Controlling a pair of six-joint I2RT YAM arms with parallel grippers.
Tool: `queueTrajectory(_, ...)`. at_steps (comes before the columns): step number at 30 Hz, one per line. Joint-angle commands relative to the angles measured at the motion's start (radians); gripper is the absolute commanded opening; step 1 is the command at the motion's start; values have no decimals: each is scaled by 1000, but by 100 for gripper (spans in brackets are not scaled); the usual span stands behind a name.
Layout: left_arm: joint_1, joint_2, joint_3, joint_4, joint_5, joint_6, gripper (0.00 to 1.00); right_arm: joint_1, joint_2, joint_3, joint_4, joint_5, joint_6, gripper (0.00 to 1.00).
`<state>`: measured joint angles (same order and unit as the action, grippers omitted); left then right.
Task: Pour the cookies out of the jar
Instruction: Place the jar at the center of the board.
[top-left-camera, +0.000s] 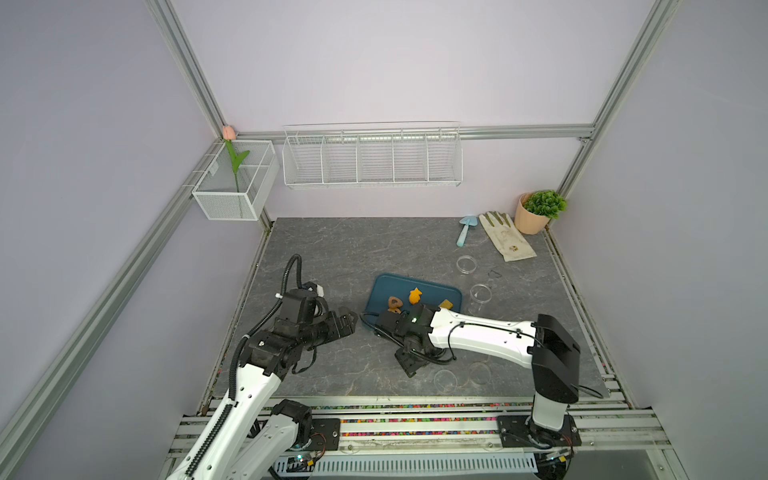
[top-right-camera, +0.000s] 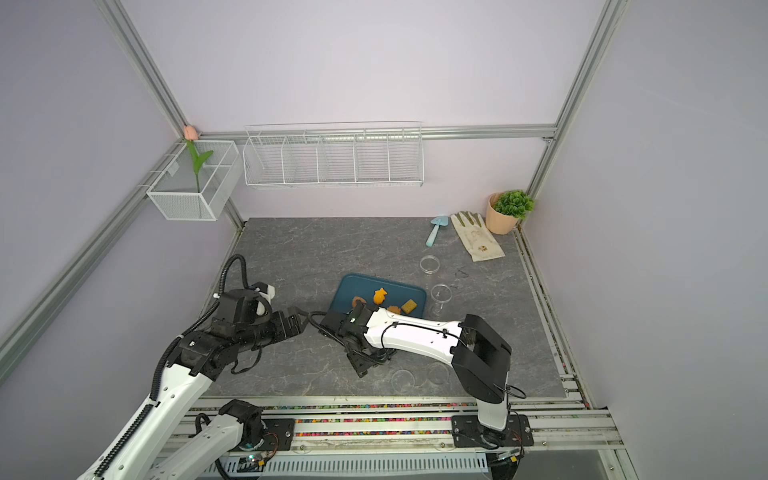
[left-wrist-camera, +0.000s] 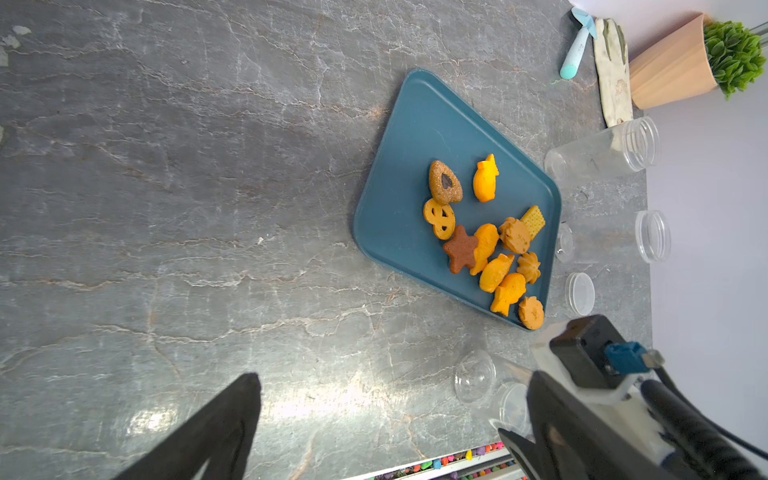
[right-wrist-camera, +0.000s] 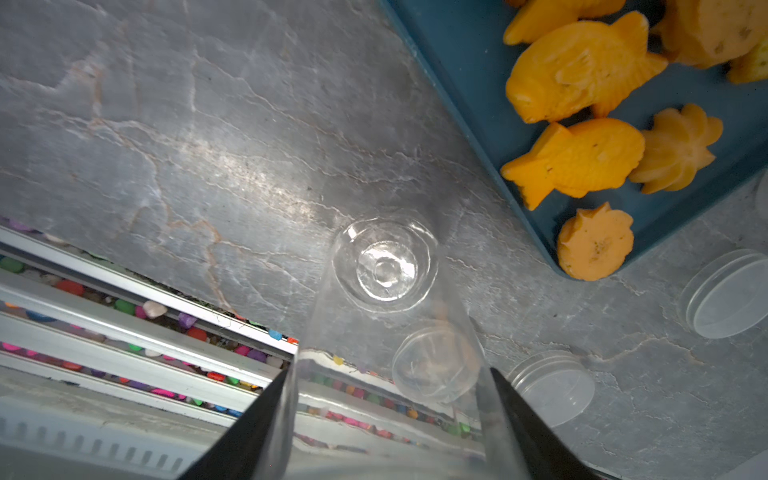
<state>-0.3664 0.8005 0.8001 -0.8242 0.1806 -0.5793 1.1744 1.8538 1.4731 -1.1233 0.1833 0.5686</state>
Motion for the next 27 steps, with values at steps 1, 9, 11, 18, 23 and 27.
queueTrajectory(1,4,5,21,-12,-6,28,100,7,20,-7,-3,2,10,72)
queueTrajectory(9,3,8,12,-1,1,29,100,7,18,-10,-11,4,18,88)
queueTrajectory(11,3,7,12,-1,-1,30,100,8,20,-8,-12,4,20,88)
queueTrajectory(18,4,3,12,-3,-3,33,100,8,25,2,-15,8,19,88)
queueTrajectory(23,3,5,12,-3,-7,35,100,8,27,4,-16,8,22,88)
queueTrajectory(27,3,4,12,-2,-9,35,100,9,24,18,-29,16,22,88)
